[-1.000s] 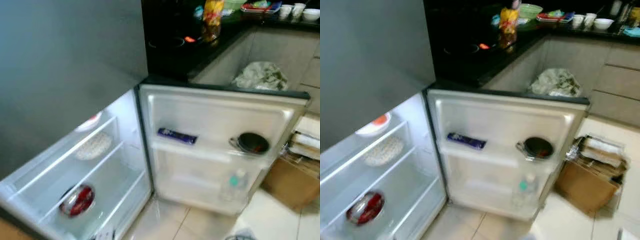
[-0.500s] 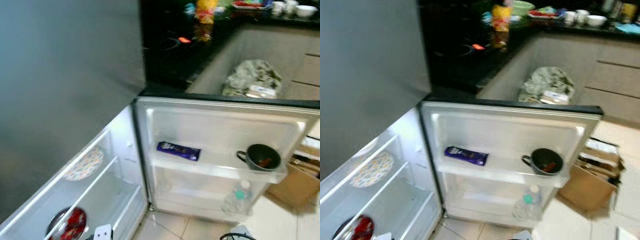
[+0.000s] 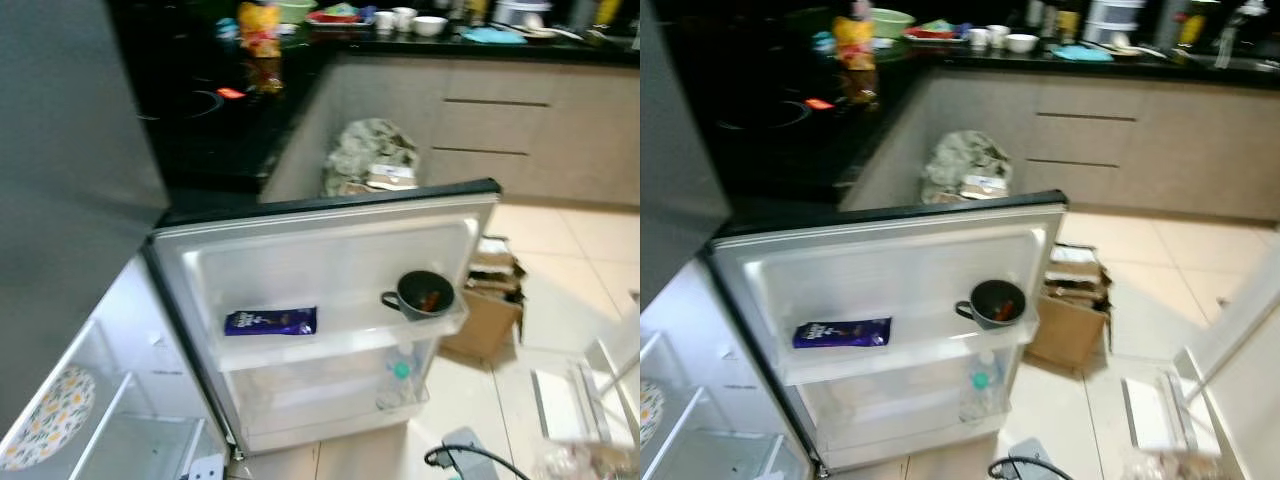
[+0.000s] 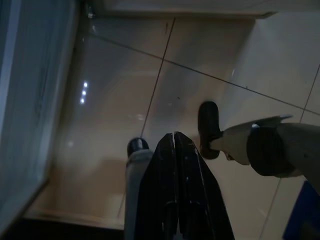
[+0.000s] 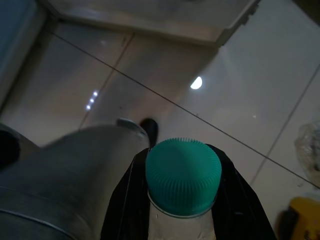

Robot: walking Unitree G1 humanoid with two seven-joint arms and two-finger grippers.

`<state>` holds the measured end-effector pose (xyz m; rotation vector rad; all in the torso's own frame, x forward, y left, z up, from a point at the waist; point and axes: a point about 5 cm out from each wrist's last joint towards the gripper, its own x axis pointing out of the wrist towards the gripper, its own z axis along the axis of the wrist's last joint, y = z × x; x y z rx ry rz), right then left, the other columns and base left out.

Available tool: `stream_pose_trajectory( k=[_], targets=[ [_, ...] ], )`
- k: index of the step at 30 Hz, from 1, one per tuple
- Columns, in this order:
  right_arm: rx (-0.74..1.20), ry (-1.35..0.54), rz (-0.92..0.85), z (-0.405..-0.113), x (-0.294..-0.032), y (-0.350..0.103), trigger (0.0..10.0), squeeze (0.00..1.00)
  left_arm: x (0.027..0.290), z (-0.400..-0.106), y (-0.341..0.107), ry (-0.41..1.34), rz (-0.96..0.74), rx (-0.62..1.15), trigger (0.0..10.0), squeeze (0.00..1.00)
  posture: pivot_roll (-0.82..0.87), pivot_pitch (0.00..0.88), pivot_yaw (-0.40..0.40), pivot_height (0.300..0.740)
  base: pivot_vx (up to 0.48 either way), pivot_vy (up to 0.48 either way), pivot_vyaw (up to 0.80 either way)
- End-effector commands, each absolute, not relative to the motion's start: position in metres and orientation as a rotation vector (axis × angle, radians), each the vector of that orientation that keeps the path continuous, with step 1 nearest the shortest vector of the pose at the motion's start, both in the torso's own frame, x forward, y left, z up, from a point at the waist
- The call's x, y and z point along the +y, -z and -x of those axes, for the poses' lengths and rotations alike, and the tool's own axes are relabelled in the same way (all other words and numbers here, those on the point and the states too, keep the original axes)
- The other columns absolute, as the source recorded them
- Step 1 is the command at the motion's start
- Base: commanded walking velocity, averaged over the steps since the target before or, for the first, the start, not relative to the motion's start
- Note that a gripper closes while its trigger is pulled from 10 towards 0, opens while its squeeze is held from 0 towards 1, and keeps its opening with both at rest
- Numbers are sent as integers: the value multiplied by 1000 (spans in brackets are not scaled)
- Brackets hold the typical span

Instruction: Restocking fridge

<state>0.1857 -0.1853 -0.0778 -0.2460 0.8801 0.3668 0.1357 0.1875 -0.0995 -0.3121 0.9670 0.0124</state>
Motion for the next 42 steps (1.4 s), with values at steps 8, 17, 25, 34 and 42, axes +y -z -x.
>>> stream_pose_trajectory(
  k=[8,17,25,34,42],
  targets=[
    [681,-553,165,-224,-161,51,10000,0,192,-139,98,-29,292,949,10000,0,-125,0,35,740,0,0,-174],
    [378,-883,246,-264,-118,5,10000,0,195,-141,96,-48,297,921,10000,0,-126,0,37,740,0,0,0],
    [199,-1023,314,-278,-90,-23,10000,0,197,-151,91,-53,300,859,10000,0,-118,0,34,740,0,0,0],
    [63,-997,110,-290,-69,-50,10000,0,201,-167,82,-49,283,782,10000,0,-111,0,35,735,0,0,0],
    [18,-990,-5,-294,-67,-61,10000,0,201,-174,79,-47,277,753,10000,0,-111,0,35,715,0,0,0]
  ],
)
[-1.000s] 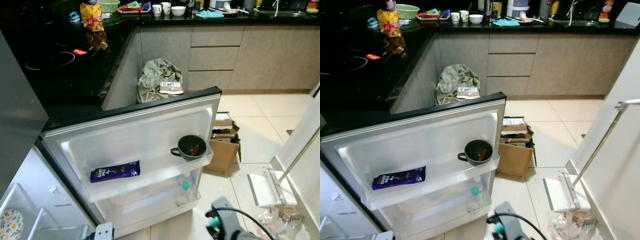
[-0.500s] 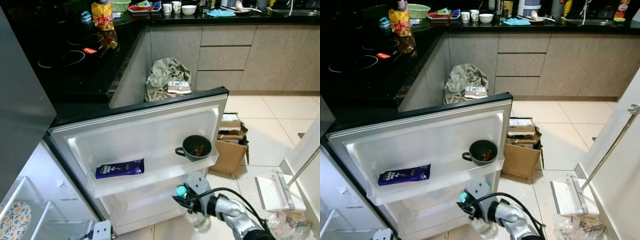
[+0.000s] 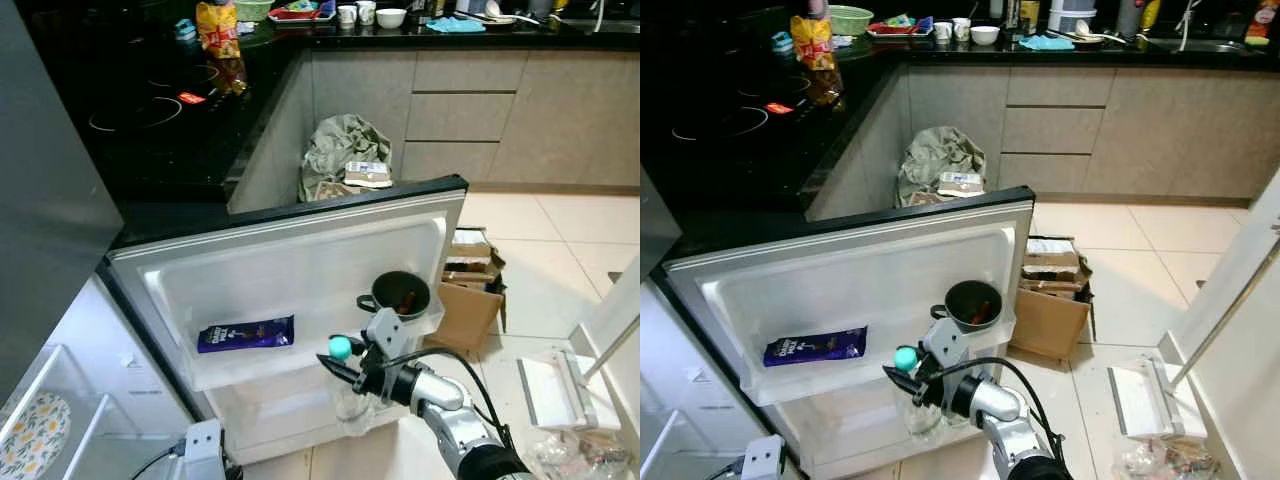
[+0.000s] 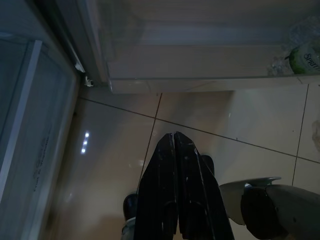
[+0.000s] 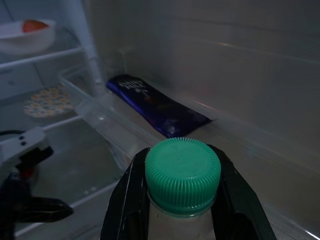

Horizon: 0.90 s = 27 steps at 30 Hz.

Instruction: Restocking fridge

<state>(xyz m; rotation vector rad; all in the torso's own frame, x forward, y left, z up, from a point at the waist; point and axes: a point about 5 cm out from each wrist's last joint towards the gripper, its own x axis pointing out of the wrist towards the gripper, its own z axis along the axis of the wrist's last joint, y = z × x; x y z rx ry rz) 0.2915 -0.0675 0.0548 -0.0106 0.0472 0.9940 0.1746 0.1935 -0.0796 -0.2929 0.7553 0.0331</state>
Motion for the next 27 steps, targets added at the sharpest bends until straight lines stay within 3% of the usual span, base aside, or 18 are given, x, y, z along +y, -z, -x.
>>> stream_pose_trajectory(
  k=[1,27],
  targets=[
    [9,-1005,-7,-294,-66,-63,10000,0,201,-175,78,-46,277,746,10000,0,-116,0,39,710,0,0,0],
    [62,-1172,113,-274,-57,-52,10000,0,200,-178,76,-39,283,729,10000,0,-118,0,37,625,0,0,0]
  ],
)
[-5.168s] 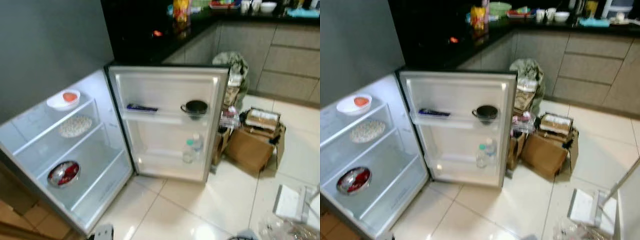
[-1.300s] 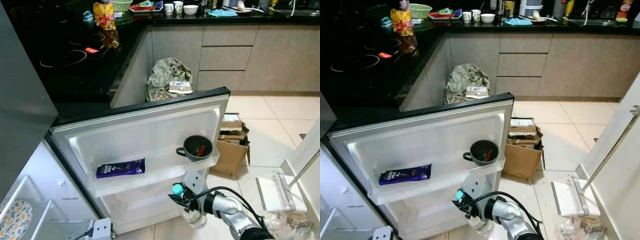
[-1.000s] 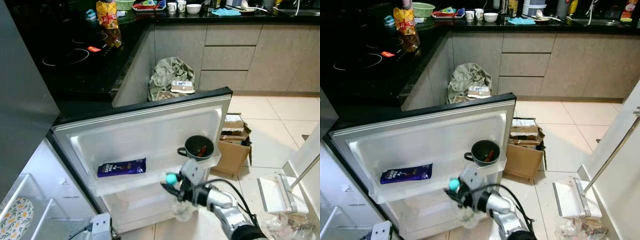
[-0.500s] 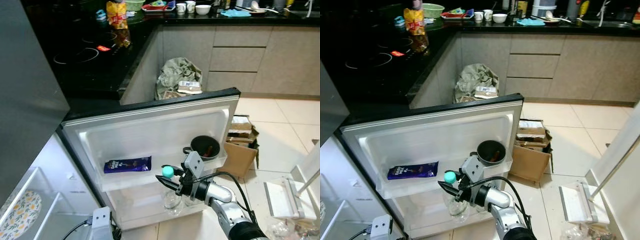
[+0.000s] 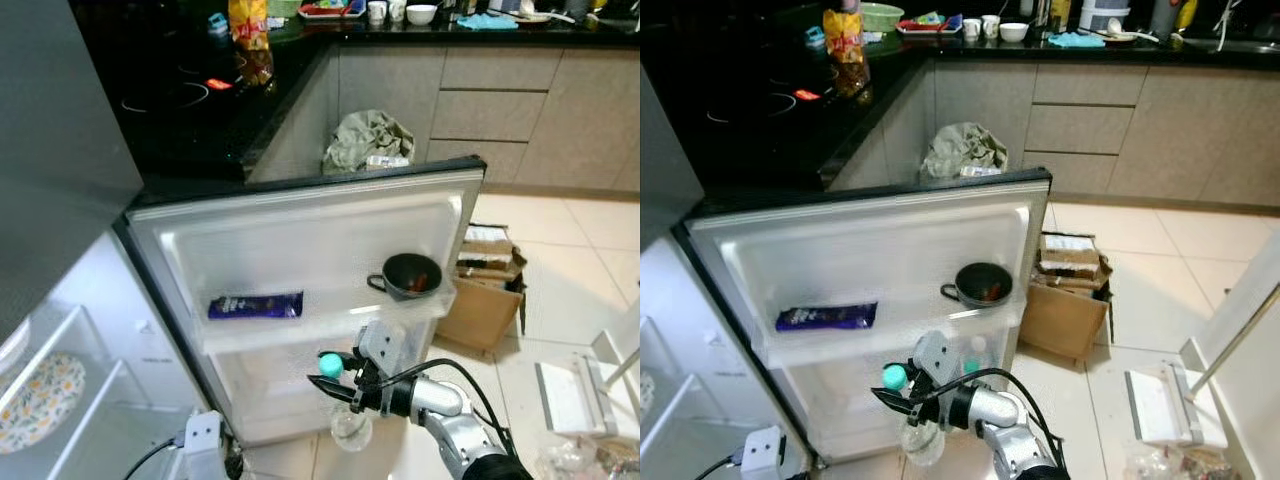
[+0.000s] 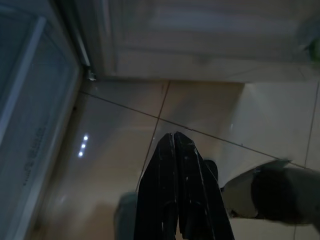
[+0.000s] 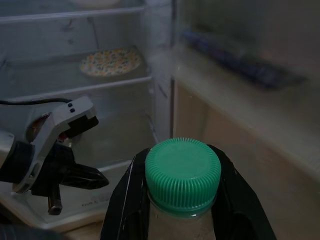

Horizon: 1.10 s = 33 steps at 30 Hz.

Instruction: Restocking fridge

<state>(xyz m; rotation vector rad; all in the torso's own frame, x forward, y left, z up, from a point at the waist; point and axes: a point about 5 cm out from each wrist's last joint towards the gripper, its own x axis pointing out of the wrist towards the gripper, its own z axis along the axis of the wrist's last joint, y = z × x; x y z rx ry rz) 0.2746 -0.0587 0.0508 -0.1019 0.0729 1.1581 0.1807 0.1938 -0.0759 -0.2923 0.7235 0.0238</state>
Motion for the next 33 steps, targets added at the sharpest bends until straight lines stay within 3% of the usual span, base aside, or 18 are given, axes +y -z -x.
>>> stream_pose_trajectory(
  k=[1,20,33],
  targets=[
    [62,-1172,113,-274,-57,-52,10000,0,200,-178,76,-39,283,729,10000,0,-118,0,37,625,0,0,0],
    [-125,-1077,115,-297,-57,-99,10000,0,194,-193,69,1,301,672,10000,0,-123,0,34,550,0,0,0],
    [-178,-877,150,-322,-86,-121,10000,0,190,-208,59,33,346,595,10000,0,-123,0,30,495,0,0,0]
  ],
)
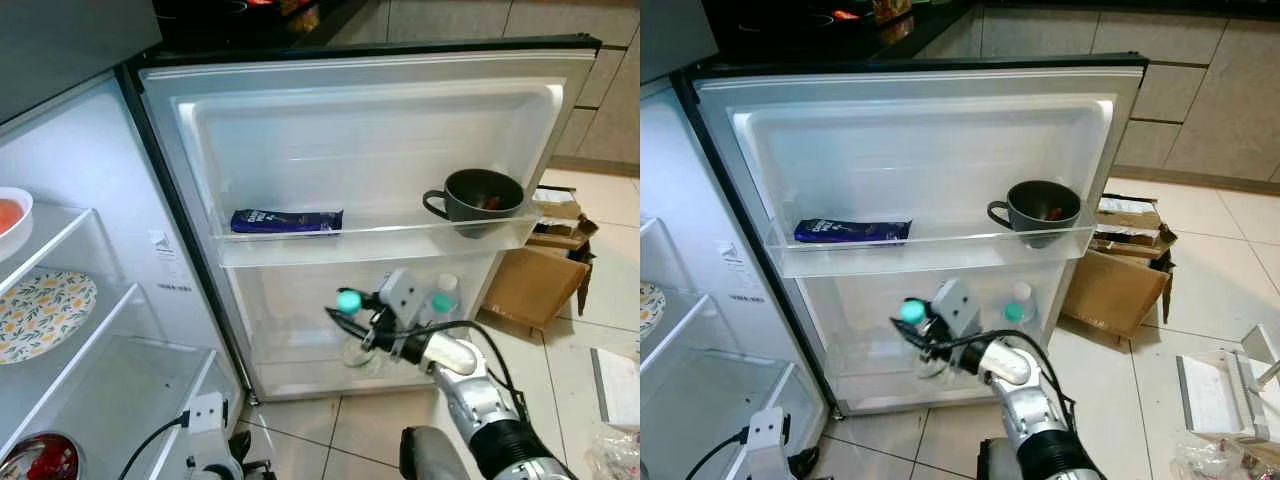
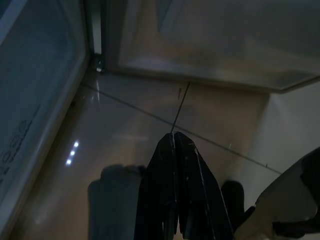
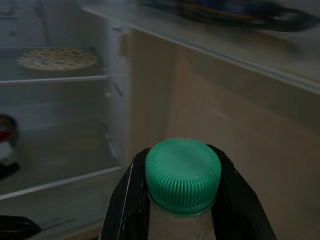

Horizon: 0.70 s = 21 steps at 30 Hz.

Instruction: Restocking fridge

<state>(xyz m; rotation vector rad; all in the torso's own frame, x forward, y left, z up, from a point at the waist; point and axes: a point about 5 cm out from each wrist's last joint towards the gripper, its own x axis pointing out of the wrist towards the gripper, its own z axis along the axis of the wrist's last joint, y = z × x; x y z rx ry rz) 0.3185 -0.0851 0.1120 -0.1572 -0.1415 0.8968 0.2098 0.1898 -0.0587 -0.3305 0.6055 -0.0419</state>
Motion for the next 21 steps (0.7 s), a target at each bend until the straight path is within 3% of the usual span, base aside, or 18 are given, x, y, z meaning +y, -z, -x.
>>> stream_pose_trajectory(
  k=[1,8,21],
  targets=[
    [-179,-873,170,-322,-88,-122,10000,0,190,-209,59,35,347,592,10000,0,-123,0,30,490,0,0,0],
    [-168,-821,262,-323,-95,-115,10000,0,189,-210,58,47,347,587,10000,0,-127,0,35,465,0,0,0],
    [-156,-668,173,-331,-94,-104,10000,0,186,-211,57,64,356,579,10000,0,-115,0,40,440,0,0,0]
  ],
)
